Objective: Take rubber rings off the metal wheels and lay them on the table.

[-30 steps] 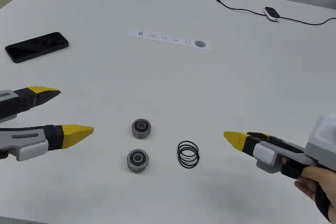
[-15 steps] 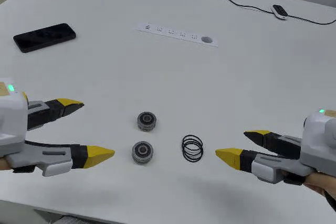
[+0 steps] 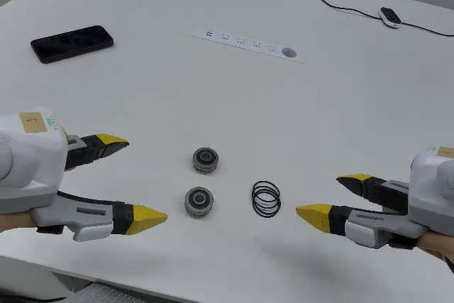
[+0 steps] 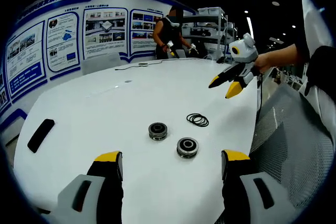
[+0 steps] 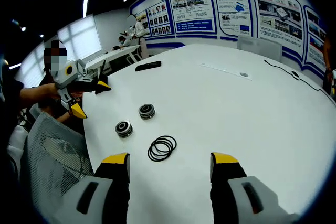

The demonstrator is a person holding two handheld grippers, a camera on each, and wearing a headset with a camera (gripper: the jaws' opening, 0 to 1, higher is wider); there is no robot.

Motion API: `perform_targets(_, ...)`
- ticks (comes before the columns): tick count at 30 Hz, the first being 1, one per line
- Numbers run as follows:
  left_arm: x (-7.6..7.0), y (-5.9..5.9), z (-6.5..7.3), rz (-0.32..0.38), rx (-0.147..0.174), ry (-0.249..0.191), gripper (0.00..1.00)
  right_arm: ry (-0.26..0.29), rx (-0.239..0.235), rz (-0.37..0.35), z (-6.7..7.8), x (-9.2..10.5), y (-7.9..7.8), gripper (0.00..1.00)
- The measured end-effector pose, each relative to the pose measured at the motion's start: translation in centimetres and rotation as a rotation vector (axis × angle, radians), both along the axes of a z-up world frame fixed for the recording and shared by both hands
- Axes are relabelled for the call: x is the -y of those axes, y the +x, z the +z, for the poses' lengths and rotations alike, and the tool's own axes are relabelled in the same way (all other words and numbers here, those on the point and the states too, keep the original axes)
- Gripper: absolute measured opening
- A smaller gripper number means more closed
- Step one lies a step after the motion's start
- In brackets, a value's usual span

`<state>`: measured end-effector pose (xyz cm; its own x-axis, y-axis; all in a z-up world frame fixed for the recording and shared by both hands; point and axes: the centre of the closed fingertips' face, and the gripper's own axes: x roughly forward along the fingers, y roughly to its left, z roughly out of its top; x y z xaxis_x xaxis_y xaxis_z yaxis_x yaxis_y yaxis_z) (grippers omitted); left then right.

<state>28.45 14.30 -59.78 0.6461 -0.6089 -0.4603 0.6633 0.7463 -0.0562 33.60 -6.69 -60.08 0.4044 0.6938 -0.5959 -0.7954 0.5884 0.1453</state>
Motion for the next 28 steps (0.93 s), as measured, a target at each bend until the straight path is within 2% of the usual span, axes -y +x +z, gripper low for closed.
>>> perform_targets(3,-0.1,0.0,-0.2,0.004,-0.001,-0.004,0.79,-0.005,0.004,0.003,0.0,0.1,0.1,0.63)
perform_targets(6,0.0,-0.3,-0.7,-0.02,-0.018,0.024,0.78,-0.013,-0.002,0.005,-0.2,0.3,0.0,0.64)
perform_targets(9,0.5,-0.6,-0.8,-0.035,-0.022,0.042,0.79,-0.015,-0.008,0.007,-0.4,0.5,-0.1,0.64)
perform_targets(13,0.2,-0.7,-0.9,-0.026,-0.027,0.032,0.78,-0.022,-0.016,0.017,-0.6,0.5,-0.3,0.64)
perform_targets(18,-0.3,-0.8,-1.0,-0.027,-0.035,0.041,0.77,-0.034,-0.015,0.024,-0.7,0.4,-0.3,0.65)
perform_targets(21,-0.2,-0.9,-0.8,-0.025,-0.036,0.042,0.77,-0.028,-0.011,0.029,-0.6,0.2,-0.3,0.65)
perform_targets(28,-0.1,-1.0,-1.0,-0.027,-0.044,0.038,0.77,-0.053,-0.005,0.051,-0.8,0.1,-0.5,0.67)
